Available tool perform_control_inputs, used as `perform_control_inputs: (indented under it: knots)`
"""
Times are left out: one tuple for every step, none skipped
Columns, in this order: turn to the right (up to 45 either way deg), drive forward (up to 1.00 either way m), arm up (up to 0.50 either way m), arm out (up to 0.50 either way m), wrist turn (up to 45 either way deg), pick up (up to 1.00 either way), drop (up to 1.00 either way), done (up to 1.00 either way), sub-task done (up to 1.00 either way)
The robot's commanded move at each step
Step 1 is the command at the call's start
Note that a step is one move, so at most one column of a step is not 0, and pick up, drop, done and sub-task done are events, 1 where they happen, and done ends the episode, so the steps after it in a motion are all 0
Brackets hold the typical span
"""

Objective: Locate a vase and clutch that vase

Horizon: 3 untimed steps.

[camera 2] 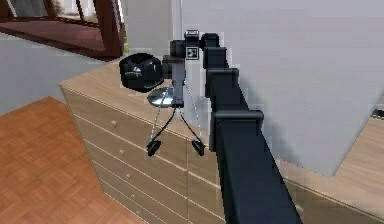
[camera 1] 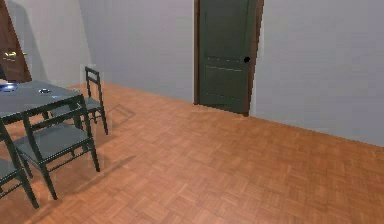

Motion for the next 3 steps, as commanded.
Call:
perform_control_inputs:
  knots:
    - [0.0,0.00,0.00,0.00,45.0,0.00,0.00,0.00,0.00]
    - [0.0,0.00,0.00,0.00,45.0,0.00,0.00,0.00,0.00]
    - [0.0,0.00,0.00,0.00,45.0,0.00,0.00,0.00,0.00]
